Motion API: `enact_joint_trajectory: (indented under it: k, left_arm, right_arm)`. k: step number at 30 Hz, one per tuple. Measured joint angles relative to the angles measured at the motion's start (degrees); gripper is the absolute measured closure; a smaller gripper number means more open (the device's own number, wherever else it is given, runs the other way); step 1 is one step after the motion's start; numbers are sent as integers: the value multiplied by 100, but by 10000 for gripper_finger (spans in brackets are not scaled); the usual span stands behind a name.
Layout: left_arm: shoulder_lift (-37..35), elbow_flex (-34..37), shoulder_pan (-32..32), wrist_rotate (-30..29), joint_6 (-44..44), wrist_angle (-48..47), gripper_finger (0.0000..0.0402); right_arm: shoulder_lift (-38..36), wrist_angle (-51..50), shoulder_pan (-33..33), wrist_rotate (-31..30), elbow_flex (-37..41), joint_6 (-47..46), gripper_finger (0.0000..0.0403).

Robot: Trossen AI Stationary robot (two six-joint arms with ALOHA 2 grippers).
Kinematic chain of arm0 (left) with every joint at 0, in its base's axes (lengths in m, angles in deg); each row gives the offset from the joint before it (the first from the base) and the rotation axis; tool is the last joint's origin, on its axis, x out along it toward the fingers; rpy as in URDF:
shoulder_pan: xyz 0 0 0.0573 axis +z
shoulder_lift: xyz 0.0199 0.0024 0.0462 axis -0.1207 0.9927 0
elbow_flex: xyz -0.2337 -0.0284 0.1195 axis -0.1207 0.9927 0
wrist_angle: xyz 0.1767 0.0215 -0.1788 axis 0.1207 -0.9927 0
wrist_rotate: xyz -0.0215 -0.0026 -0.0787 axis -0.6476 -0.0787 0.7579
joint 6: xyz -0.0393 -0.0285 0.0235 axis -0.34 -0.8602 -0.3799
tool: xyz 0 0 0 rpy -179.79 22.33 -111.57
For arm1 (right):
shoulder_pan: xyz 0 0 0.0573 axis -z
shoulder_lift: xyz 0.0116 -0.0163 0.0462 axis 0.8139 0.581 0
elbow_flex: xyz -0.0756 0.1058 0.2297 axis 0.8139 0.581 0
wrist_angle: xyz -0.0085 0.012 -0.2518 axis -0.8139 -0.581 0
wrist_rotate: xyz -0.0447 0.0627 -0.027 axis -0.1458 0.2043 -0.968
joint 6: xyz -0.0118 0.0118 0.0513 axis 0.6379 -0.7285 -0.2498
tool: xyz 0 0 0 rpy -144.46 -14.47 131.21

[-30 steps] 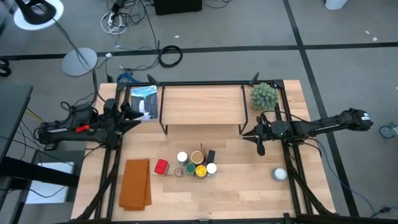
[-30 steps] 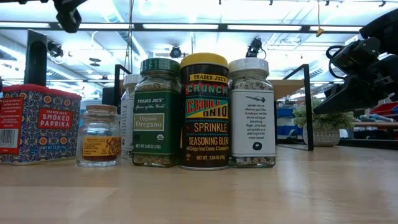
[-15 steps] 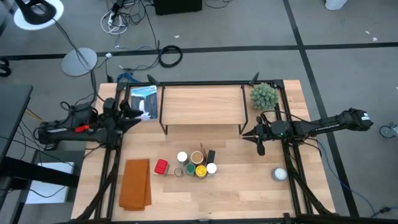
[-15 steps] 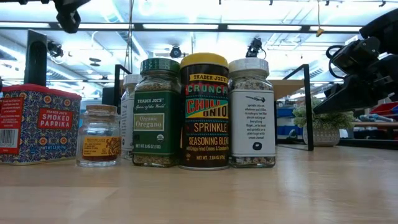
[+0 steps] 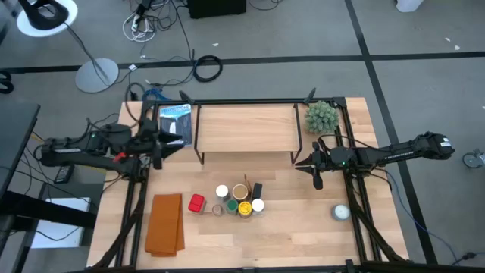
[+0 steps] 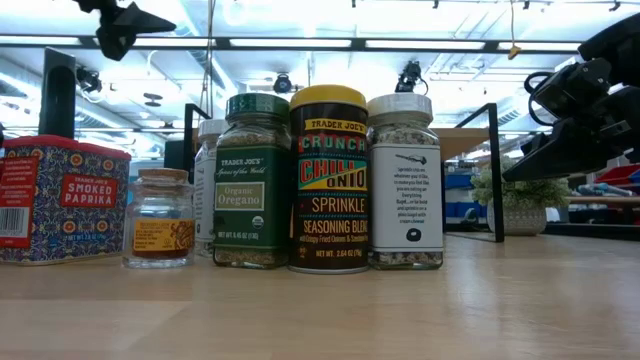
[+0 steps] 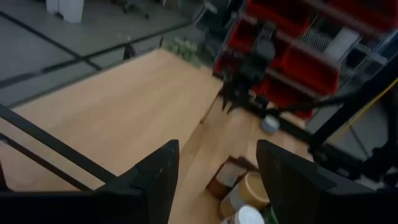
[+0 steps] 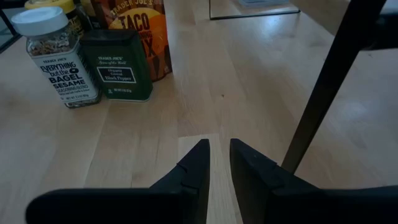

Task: Shelf spices
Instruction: Put the red seasoning can on the shelf

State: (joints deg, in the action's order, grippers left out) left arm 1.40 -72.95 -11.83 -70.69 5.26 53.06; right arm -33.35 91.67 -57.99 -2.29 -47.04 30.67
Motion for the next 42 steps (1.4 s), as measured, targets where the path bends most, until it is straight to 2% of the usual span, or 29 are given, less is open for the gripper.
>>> enact_joint_trajectory:
  k: [12, 16, 22, 29, 42]
  left_arm:
    - [1662, -673, -1863, -1624, -514, 20, 182]
    - [2117, -1098, -2320, -1861, -883, -465, 182]
    - [2789, -1635, -2935, -2225, -1985, -1569, 182]
    - [3654, -2040, -3384, -2216, -3481, -2489, 182]
    - [5383, -3405, -3843, -1551, -5221, -3948, 182]
  right_arm:
    - [0, 2, 0, -2, 0, 1, 339]
    - [0, 2, 0, -2, -2, 0, 339]
    - [0, 0, 0, 0, 0, -1, 339]
    - [0, 0, 0, -2, 0, 0, 339]
    - [0, 0, 0, 0, 0, -1, 339]
